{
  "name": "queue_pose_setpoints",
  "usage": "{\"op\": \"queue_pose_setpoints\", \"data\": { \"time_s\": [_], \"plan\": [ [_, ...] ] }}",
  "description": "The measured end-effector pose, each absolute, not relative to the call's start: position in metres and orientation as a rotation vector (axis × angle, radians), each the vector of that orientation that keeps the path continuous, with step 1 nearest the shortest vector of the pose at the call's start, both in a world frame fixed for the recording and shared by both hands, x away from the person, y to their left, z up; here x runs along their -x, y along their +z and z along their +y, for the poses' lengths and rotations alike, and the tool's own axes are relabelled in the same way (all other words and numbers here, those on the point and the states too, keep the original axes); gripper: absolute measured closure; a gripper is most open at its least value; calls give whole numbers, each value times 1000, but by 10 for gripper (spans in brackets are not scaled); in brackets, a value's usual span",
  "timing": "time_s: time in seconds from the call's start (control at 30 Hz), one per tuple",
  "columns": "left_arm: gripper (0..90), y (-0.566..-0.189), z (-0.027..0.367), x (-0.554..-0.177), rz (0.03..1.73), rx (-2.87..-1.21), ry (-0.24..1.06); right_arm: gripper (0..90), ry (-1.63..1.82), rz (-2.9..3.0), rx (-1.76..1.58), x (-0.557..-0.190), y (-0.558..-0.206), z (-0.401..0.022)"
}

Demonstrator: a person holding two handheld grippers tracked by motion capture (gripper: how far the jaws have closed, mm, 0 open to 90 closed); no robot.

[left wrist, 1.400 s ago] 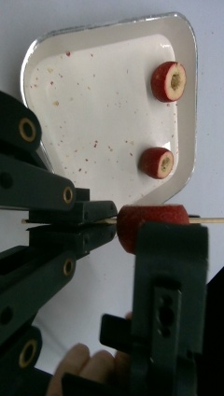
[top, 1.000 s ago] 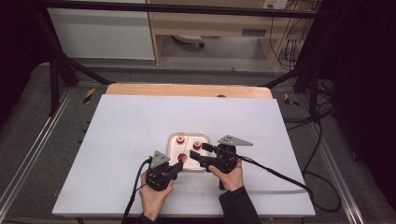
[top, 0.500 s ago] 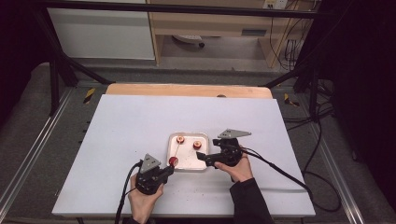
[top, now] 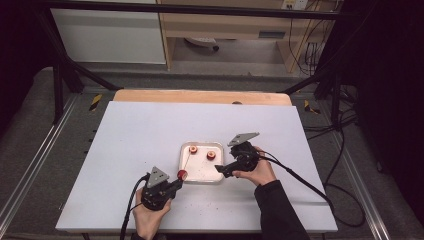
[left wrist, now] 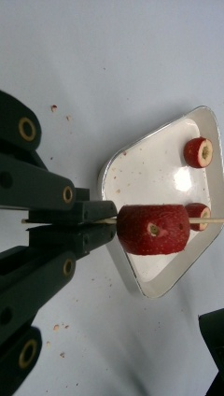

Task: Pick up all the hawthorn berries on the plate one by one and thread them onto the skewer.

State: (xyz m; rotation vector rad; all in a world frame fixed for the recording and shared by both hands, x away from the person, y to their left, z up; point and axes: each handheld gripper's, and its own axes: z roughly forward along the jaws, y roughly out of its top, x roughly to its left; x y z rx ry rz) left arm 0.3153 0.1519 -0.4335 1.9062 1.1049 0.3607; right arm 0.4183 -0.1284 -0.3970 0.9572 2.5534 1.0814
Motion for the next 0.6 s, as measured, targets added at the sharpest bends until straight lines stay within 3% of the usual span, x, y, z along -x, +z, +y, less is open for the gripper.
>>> {"op": "queue_pose_setpoints", "data": {
  "time_s": [0.6],
  "plan": [
    [880, -434, 159, -316, 1101, -1908, 353, 60, 870, 2730, -858, -454, -402, -100]
  ]
}}
